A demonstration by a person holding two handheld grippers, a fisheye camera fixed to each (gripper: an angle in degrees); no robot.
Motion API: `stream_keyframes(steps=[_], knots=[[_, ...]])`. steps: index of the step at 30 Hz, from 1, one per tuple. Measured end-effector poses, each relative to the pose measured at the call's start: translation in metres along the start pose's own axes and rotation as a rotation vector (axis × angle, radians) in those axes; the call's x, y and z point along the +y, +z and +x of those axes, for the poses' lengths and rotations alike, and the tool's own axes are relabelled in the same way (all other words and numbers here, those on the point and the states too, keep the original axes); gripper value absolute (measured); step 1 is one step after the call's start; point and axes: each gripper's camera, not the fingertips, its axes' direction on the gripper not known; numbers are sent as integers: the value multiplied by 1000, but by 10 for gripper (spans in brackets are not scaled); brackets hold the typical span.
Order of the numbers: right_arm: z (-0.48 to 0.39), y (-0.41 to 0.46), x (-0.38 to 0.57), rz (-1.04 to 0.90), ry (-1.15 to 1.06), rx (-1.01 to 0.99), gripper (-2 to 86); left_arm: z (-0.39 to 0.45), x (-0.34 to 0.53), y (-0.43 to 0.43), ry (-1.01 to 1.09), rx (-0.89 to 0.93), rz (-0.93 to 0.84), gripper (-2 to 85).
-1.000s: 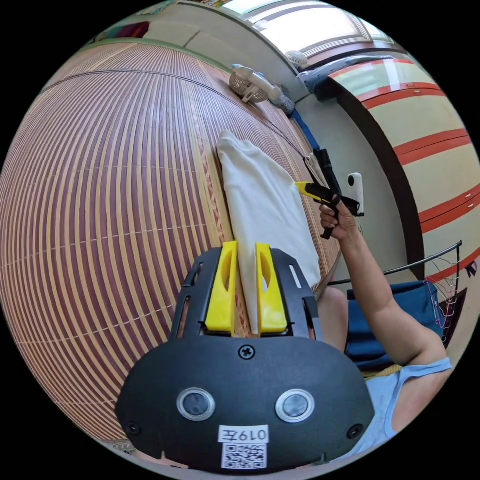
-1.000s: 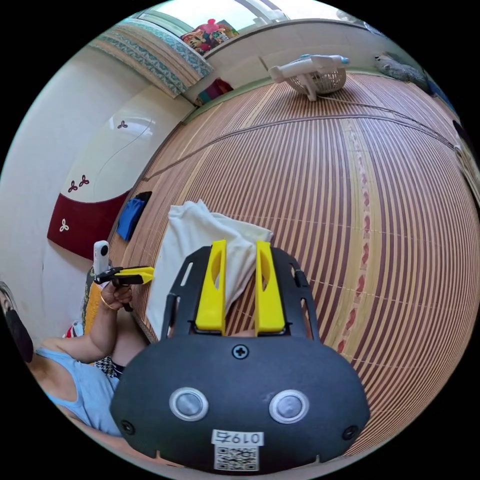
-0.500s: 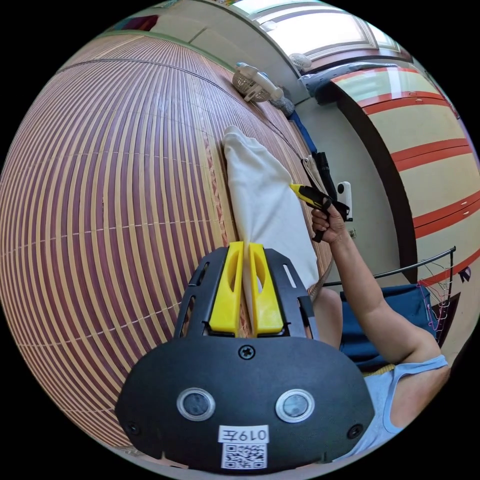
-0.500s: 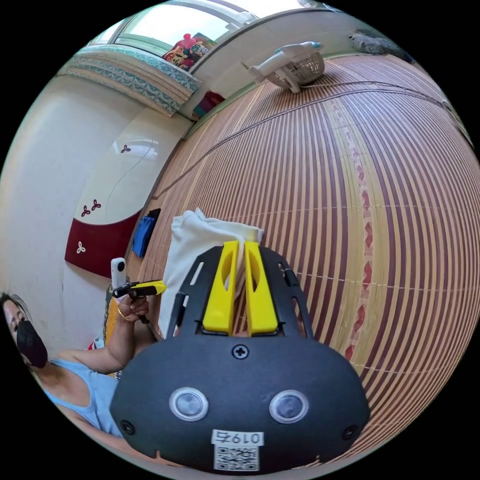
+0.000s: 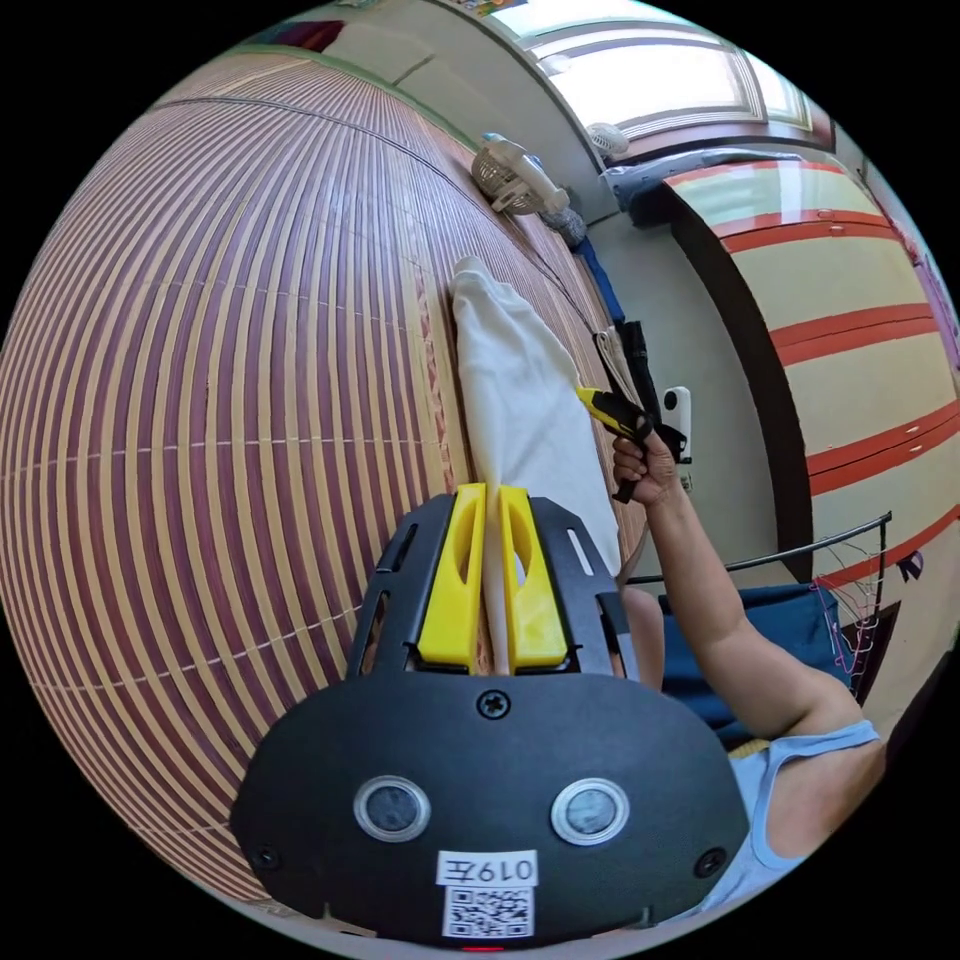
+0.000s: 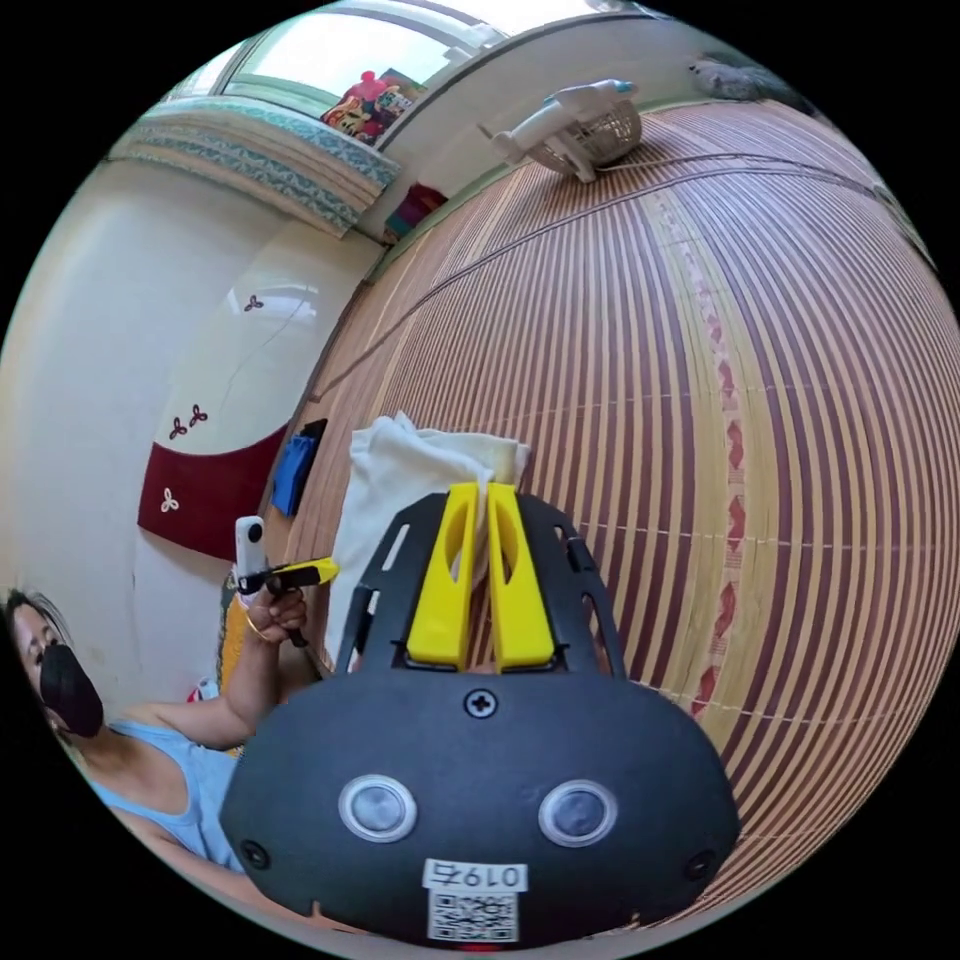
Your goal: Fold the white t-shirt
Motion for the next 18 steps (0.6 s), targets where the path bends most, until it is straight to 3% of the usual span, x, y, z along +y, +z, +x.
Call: stream_keyframes(steps=[6,10,14,18], knots=[[0,-22,26,34,12,-69,75,-1,-4,-7,2,-9,-2,16],[-2,-23,58,-41,2,-119,108,-4,-5,-8,-12,3,0,16],[-10,-24,80,-29,-6,-163,79,-4,-5,-7,-17,-1,6,17],[-21,-16,94,-55,-27,-64,35,-5,-5,-4,-19,0,6,16]])
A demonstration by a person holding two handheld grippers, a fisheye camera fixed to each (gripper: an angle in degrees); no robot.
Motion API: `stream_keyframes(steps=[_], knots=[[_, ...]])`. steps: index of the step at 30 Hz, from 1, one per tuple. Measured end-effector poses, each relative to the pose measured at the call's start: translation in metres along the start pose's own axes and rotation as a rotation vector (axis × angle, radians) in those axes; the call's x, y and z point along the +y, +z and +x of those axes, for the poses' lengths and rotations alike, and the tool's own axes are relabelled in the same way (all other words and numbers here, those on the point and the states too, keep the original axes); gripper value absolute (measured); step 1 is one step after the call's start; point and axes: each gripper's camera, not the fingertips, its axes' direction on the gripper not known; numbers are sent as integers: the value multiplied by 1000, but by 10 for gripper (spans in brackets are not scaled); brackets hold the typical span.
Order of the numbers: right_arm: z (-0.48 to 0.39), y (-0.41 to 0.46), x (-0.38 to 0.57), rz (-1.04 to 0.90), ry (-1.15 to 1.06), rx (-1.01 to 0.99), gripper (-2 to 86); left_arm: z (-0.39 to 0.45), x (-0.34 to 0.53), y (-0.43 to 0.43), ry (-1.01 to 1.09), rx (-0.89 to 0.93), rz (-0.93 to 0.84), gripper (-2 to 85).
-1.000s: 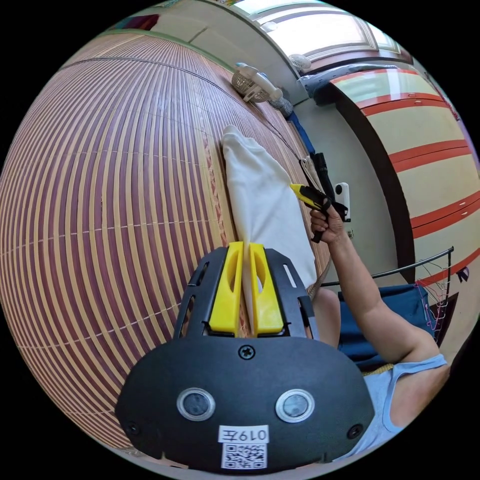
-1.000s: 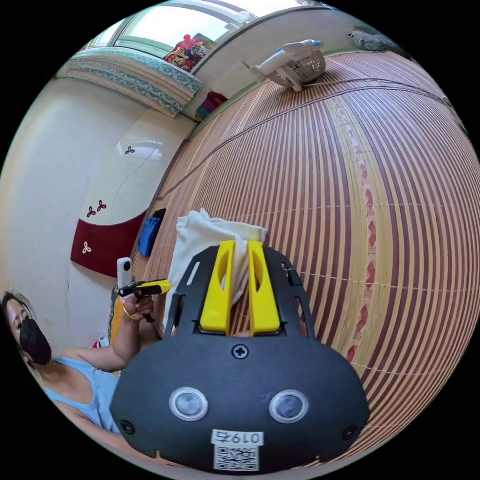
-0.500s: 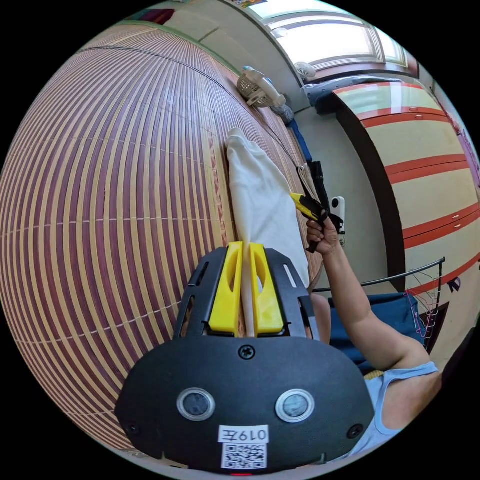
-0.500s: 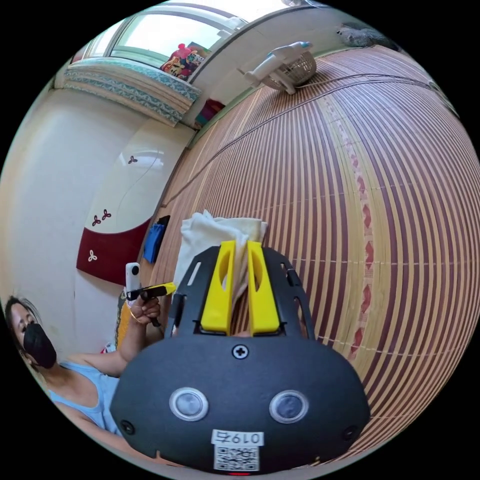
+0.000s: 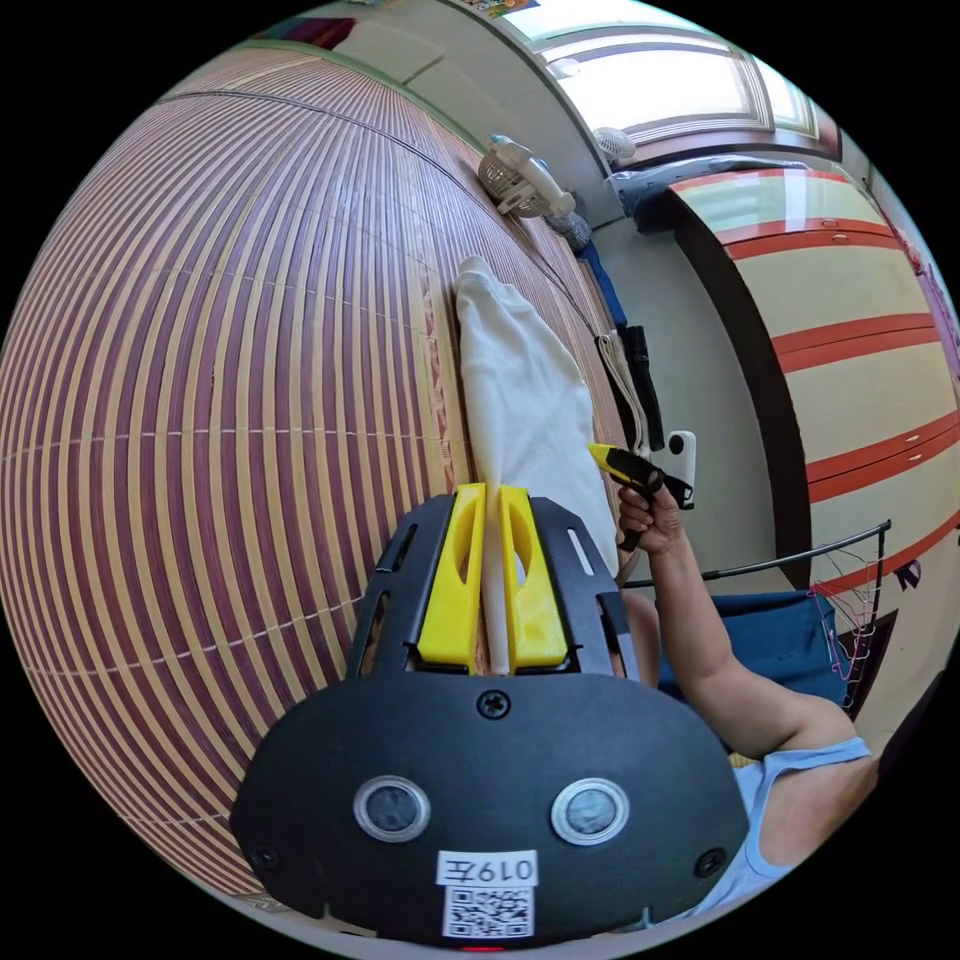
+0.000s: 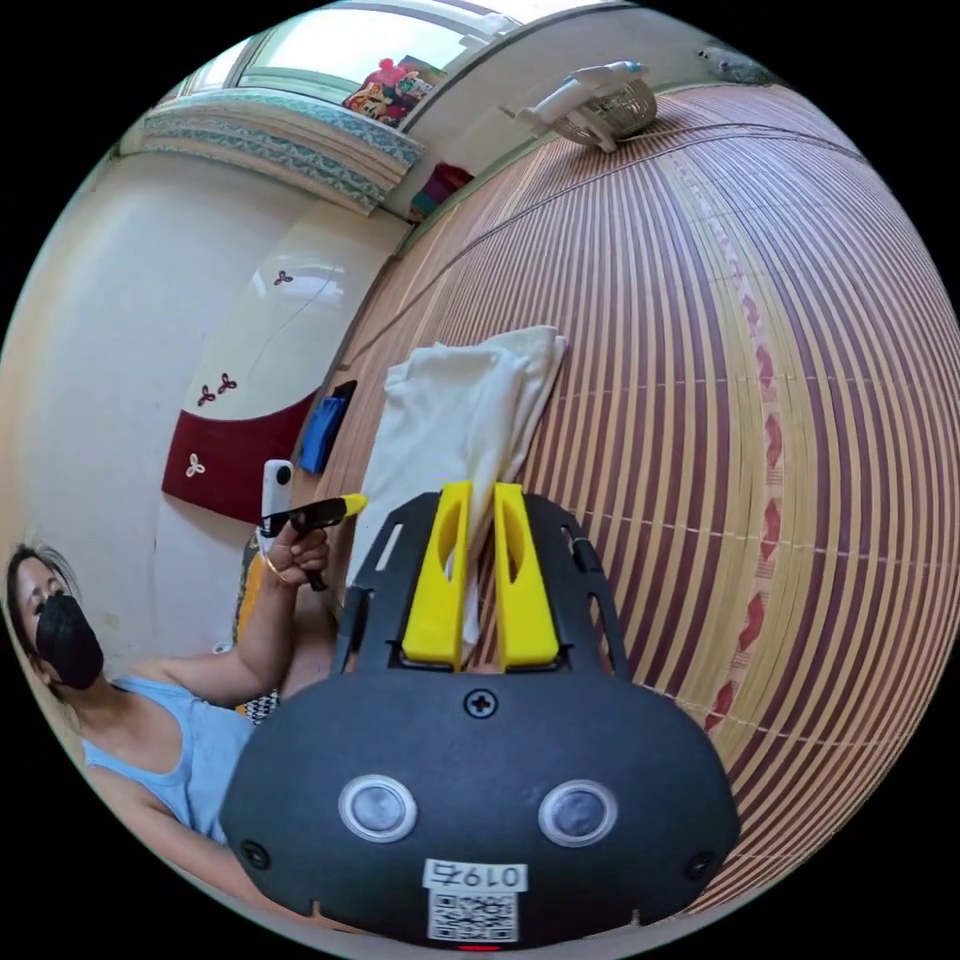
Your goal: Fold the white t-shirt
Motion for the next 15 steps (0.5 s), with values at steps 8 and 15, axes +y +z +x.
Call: stream_keyframes(steps=[8,15], knots=[[-5,3,35,32,56,-24,4,-3,1,12,-3,21,-4,16],[-20,-1,77,76,61,-136,64,0,7,12,-3,41,43,14]])
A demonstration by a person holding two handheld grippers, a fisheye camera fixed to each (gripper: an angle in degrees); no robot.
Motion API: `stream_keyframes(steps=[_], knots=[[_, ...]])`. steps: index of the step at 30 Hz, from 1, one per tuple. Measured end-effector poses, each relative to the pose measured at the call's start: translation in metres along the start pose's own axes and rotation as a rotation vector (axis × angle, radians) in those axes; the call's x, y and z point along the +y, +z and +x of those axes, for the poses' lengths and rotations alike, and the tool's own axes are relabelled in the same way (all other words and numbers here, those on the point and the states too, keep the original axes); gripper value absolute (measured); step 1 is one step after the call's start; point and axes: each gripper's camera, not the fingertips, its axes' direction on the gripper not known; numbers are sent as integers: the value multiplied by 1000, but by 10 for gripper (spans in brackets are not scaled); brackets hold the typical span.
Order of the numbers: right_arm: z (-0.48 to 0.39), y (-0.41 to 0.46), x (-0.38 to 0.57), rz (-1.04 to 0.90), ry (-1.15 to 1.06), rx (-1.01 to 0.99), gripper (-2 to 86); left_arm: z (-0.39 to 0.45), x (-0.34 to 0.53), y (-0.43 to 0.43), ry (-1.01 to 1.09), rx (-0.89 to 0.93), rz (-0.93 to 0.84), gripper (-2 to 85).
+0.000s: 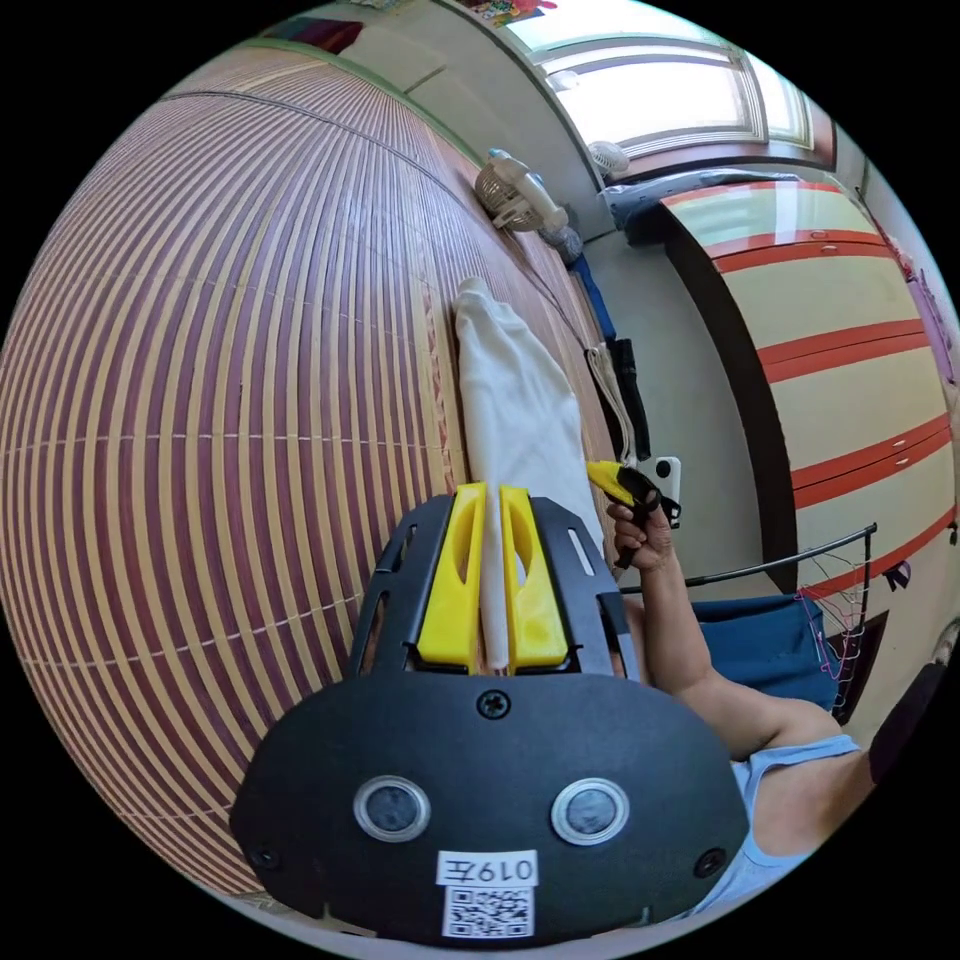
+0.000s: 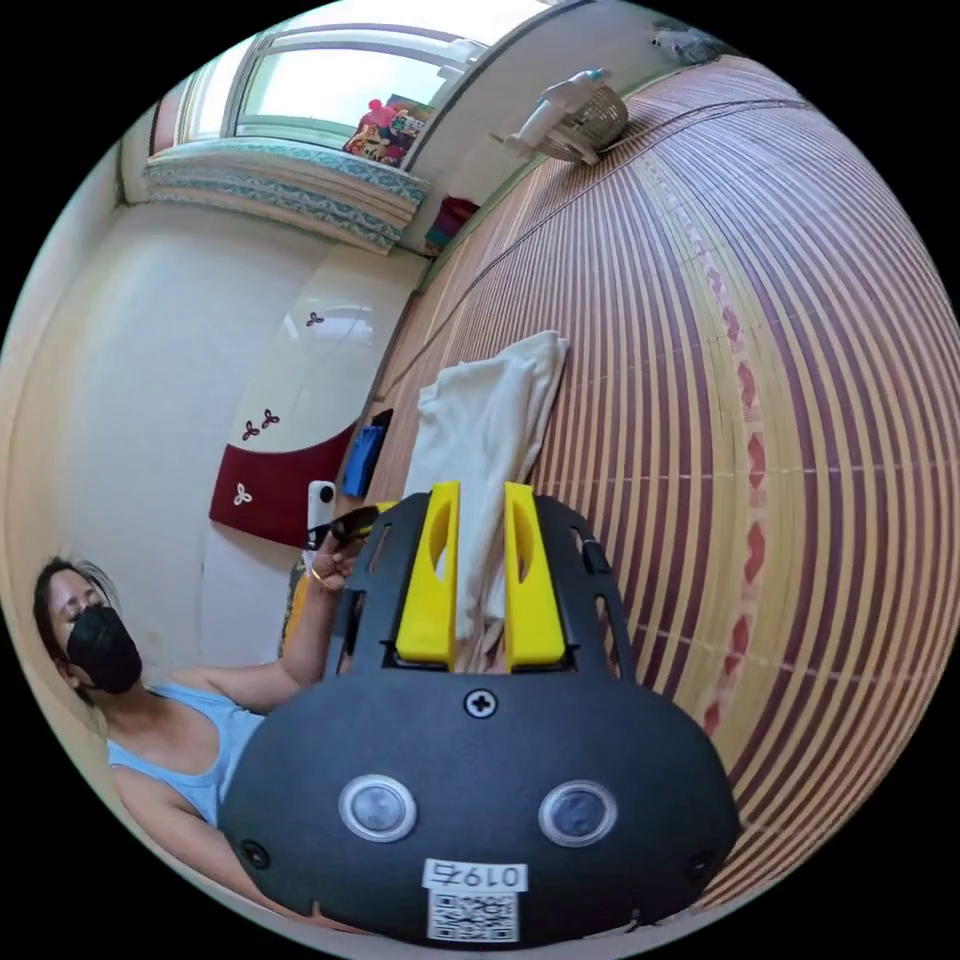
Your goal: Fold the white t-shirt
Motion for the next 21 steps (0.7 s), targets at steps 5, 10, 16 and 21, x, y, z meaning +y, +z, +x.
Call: stream_keyframes(steps=[5,10,16,21], knots=[[-113,19,51,-14,-388,666,12,23,7,-1,97,-139,72,15],[-150,53,86,-16,-546,926,-5,56,9,24,201,-291,68,16],[-133,54,104,-91,-458,563,60,69,-24,57,185,-336,-17,21],[-105,64,110,-119,-321,404,99,33,-58,99,74,-175,-72,39]])
